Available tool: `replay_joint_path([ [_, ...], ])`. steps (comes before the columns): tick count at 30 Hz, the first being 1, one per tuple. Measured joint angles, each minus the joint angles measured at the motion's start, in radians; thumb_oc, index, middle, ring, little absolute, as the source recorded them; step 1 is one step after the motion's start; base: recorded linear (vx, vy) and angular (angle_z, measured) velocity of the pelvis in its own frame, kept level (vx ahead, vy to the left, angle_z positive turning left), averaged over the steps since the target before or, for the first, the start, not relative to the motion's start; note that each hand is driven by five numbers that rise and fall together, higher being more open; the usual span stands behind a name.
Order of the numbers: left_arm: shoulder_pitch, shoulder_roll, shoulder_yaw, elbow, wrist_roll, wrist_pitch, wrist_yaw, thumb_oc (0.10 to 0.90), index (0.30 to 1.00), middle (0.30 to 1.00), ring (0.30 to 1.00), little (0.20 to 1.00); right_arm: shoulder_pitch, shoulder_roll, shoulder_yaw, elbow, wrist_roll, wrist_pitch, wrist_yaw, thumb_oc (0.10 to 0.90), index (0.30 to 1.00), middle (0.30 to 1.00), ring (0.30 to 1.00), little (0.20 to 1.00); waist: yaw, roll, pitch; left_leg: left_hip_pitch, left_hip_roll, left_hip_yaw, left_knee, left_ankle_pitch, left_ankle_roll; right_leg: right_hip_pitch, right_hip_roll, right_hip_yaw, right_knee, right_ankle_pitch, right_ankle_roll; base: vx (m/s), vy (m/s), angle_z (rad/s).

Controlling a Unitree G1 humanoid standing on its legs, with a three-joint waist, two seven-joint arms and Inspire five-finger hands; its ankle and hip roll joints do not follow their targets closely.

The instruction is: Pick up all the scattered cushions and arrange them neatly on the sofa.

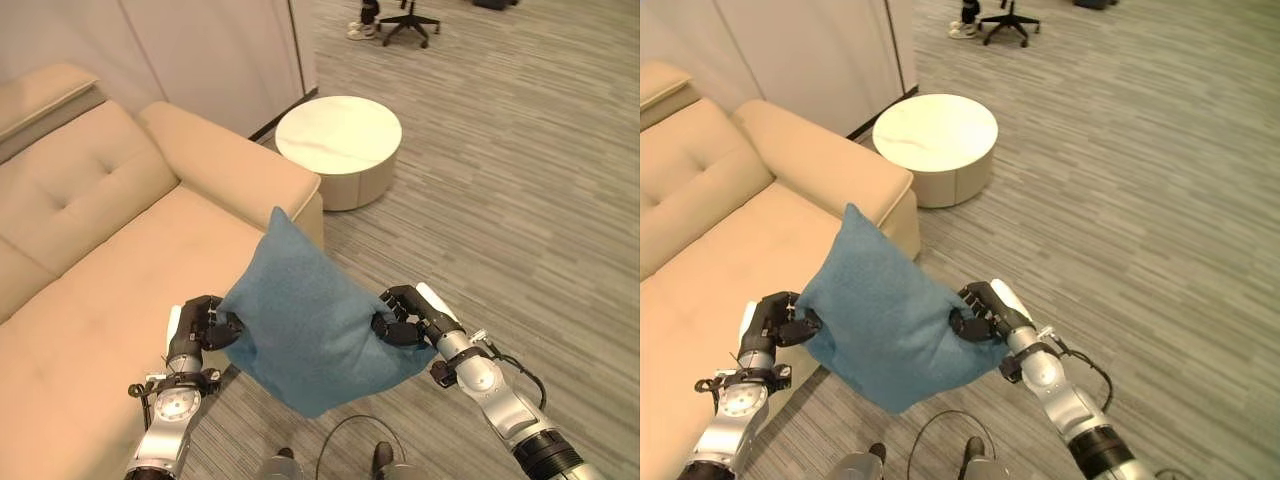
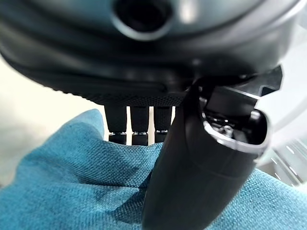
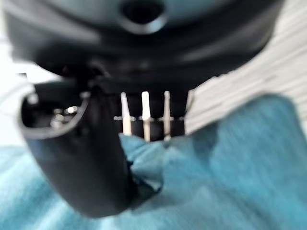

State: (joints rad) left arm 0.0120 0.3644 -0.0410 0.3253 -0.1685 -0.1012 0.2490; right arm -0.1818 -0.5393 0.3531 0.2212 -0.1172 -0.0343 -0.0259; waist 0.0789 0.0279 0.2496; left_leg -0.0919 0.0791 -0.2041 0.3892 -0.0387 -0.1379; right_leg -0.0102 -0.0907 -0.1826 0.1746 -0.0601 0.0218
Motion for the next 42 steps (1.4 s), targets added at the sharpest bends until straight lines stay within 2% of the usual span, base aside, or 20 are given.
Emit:
replay_joint_path([
  [2,-0.004,-0.002,-0.002,0.016,-0.018,-0.001,0.0,0.4,0.3,0.3,0.3,0.3,-0.01,0.002,0.003,0.0,0.001,0.0,-0.005,0.4,0.3,0.3,0.3,0.3,0.007,0.005,0.006,-0.026,0.014,0.061,0.024,0.032,0.002,0.024,0.016,-0.026,0.0,-0.012,-0.013,0.03,-0.187,0.95],
  [3,-0.027,-0.001,-0.005,0.031,-0.038,0.002,0.0,0.4,0.3,0.3,0.3,0.3,-0.017,0.002,0.003,-0.001,0.001,0.0,-0.009,0.4,0.3,0.3,0.3,0.3,-0.02,-0.006,0.004,-0.047,0.033,0.17,0.013,0.078,0.034,0.036,0.0,-0.065,-0.004,-0.014,-0.016,0.09,-0.095,1.21],
  [5,-0.035,0.002,-0.002,0.024,-0.046,0.0,0.0,0.4,0.3,0.3,0.3,0.3,-0.04,-0.001,0.004,-0.001,0.001,0.0,-0.012,0.4,0.3,0.3,0.3,0.3,-0.023,-0.004,0.007,-0.05,0.062,0.28,-0.044,0.104,0.058,0.045,0.003,-0.1,-0.019,-0.038,-0.032,0.22,-0.044,1.2],
  [8,-0.03,0.019,-0.001,0.024,-0.046,0.001,-0.003,0.4,0.3,0.3,0.3,0.3,-0.051,0.003,0.015,-0.002,0.001,0.002,-0.012,0.4,0.3,0.3,0.3,0.3,-0.02,-0.004,0.015,-0.043,0.104,0.447,-0.083,0.035,0.132,0.069,0.01,-0.163,-0.053,-0.036,-0.052,0.28,0.103,0.79],
  [11,-0.051,0.042,-0.001,0.03,-0.045,0.001,-0.018,0.4,0.3,0.3,0.3,0.3,-0.061,0.009,0.027,0.004,0.001,0.011,-0.018,0.4,0.3,0.3,0.3,0.3,0.014,-0.044,0.038,-0.119,0.128,0.446,-0.124,0.044,0.067,0.072,0.01,-0.156,-0.084,-0.045,-0.072,0.35,0.118,0.41],
  [15,-0.046,0.053,-0.002,0.066,-0.046,0.031,-0.026,0.4,0.3,0.3,0.3,0.3,-0.05,0.025,0.047,0.009,0.0,0.018,-0.015,0.4,0.3,0.3,0.3,0.3,0.05,-0.05,0.046,-0.203,0.2,0.499,-0.179,0.106,0.03,0.114,0.017,-0.172,-0.098,-0.059,-0.025,0.23,0.141,0.03],
  [17,-0.019,0.054,-0.002,0.066,-0.046,0.046,-0.044,0.4,0.3,0.3,0.3,0.3,-0.03,0.029,0.055,0.007,-0.006,0.022,-0.009,0.4,0.3,0.3,0.3,0.3,0.042,-0.029,0.035,-0.182,0.208,0.523,-0.217,0.107,0.043,0.171,0.019,-0.188,-0.098,-0.089,0.031,0.51,0.312,0.07],
  [18,-0.013,0.057,-0.003,0.068,-0.045,0.048,-0.053,0.4,0.3,0.3,0.3,0.3,-0.022,0.033,0.053,0.008,-0.011,0.025,-0.009,0.4,0.3,0.3,0.3,0.3,0.049,-0.028,0.028,-0.17,0.198,0.519,-0.218,0.166,0.084,0.178,-0.001,-0.177,-0.069,-0.119,0.058,0.49,0.346,-0.03],
  [20,-0.016,0.089,0.0,0.068,-0.044,0.065,-0.067,0.4,0.3,0.3,0.3,0.3,-0.006,0.064,0.061,0.006,-0.031,0.029,-0.004,0.4,0.3,0.3,0.3,0.3,0.051,-0.119,0.007,-0.178,0.107,0.565,-0.164,0.123,0.14,0.165,-0.108,-0.169,-0.016,-0.134,0.089,0.27,0.318,0.16],
  [23,-0.033,0.096,0.015,0.063,-0.035,0.063,-0.076,0.4,0.3,0.3,0.3,0.3,-0.015,0.08,0.056,0.006,-0.039,0.031,-0.003,0.4,0.3,0.3,0.3,0.3,0.042,-0.128,0.009,-0.167,0.04,0.576,-0.106,0.066,0.194,0.126,-0.226,-0.173,0.185,-0.101,0.102,0.19,0.252,0.39],
  [26,-0.042,0.125,0.029,0.063,-0.033,0.063,-0.084,0.4,0.3,0.3,0.3,0.3,-0.023,0.099,0.058,0.005,-0.045,0.03,0.0,0.4,0.3,0.3,0.3,0.3,0.046,-0.126,0.011,-0.116,0.003,0.562,-0.106,-0.012,0.24,0.068,-0.266,-0.143,0.37,-0.036,0.111,0.28,0.236,0.29],
  [27,-0.043,0.128,0.034,0.063,-0.028,0.064,-0.082,0.4,0.3,0.3,0.3,0.3,-0.021,0.106,0.058,0.004,-0.048,0.027,0.002,0.4,0.3,0.3,0.3,0.3,0.035,-0.118,0.013,-0.073,-0.014,0.538,-0.154,0.014,0.225,0.042,-0.247,-0.108,0.424,-0.062,0.114,0.26,0.2,0.39],
  [28,-0.044,0.127,0.038,0.061,-0.025,0.063,-0.084,0.4,0.3,0.3,0.3,0.3,-0.022,0.105,0.059,0.002,-0.049,0.027,0.002,0.4,0.3,0.3,0.3,0.3,0.029,-0.108,0.02,-0.035,-0.024,0.517,-0.197,0.002,0.242,0.015,-0.209,-0.096,0.429,-0.091,0.109,0.4,0.202,0.44],
  [29,-0.046,0.126,0.04,0.059,-0.025,0.062,-0.083,0.4,0.3,0.3,0.3,0.3,-0.023,0.104,0.058,-0.002,-0.051,0.025,0.002,0.4,0.3,0.3,0.3,0.3,0.013,-0.09,0.029,0.016,-0.028,0.496,-0.267,0.034,0.238,-0.036,-0.141,-0.05,0.413,-0.135,0.102,0.21,0.08,0.43],
  [33,-0.059,0.113,0.006,0.057,-0.016,0.063,-0.091,0.4,0.3,0.3,0.3,0.3,-0.001,0.071,0.047,-0.003,-0.052,0.026,0.001,0.4,0.3,0.3,0.3,0.3,-0.085,-0.085,0.037,0.074,-0.072,0.364,-0.326,0.031,0.242,-0.195,-0.059,-0.048,0.239,-0.114,0.067,0.35,0.06,1.01],
  [34,-0.059,0.112,0.005,0.057,-0.015,0.063,-0.091,0.4,0.3,0.3,0.3,0.3,-0.001,0.07,0.047,-0.003,-0.052,0.026,0.001,0.4,0.3,0.3,0.3,0.3,-0.087,-0.085,0.037,0.074,-0.073,0.357,-0.325,0.027,0.244,-0.2,-0.058,-0.049,0.234,-0.112,0.066,0.24,-0.005,0.88],
  [37,-0.058,0.1,-0.021,0.062,0.003,0.066,-0.113,0.4,0.3,0.3,0.3,0.3,0.012,0.047,0.028,0.0,-0.052,0.027,0.001,0.4,0.3,0.3,0.3,0.3,-0.1,-0.088,0.038,0.096,-0.078,0.275,-0.325,0.003,0.214,-0.293,-0.054,-0.064,0.028,0.05,0.062,0.48,0.003,0.77],
  [40,-0.051,0.096,-0.027,0.077,0.014,0.068,-0.13,0.4,0.3,0.3,0.3,0.3,0.026,0.046,0.027,0.008,-0.052,0.027,0.003,0.4,0.3,0.3,0.3,0.3,-0.093,-0.111,0.033,0.145,-0.092,0.233,-0.311,-0.05,0.143,-0.218,-0.071,-0.118,-0.156,0.175,0.06,0.37,0.0,0.52],
  [41,-0.049,0.086,-0.027,0.084,0.015,0.068,-0.13,0.4,0.3,0.3,0.3,0.3,0.026,0.046,0.028,0.017,-0.052,0.028,0.004,0.4,0.3,0.3,0.3,0.3,-0.094,-0.095,0.034,0.155,-0.071,0.226,-0.284,-0.078,0.118,-0.191,-0.06,-0.145,-0.157,0.23,0.043,0.59,-0.031,0.37],
  [42,-0.045,0.077,-0.027,0.085,0.016,0.068,-0.131,0.4,0.3,0.3,0.3,0.3,0.025,0.041,0.028,0.02,-0.053,0.029,0.01,0.4,0.3,0.3,0.3,0.3,-0.093,-0.07,0.032,0.166,-0.036,0.236,-0.266,-0.103,0.089,-0.184,-0.04,-0.196,-0.115,0.218,0.024,0.45,-0.03,0.27],
])
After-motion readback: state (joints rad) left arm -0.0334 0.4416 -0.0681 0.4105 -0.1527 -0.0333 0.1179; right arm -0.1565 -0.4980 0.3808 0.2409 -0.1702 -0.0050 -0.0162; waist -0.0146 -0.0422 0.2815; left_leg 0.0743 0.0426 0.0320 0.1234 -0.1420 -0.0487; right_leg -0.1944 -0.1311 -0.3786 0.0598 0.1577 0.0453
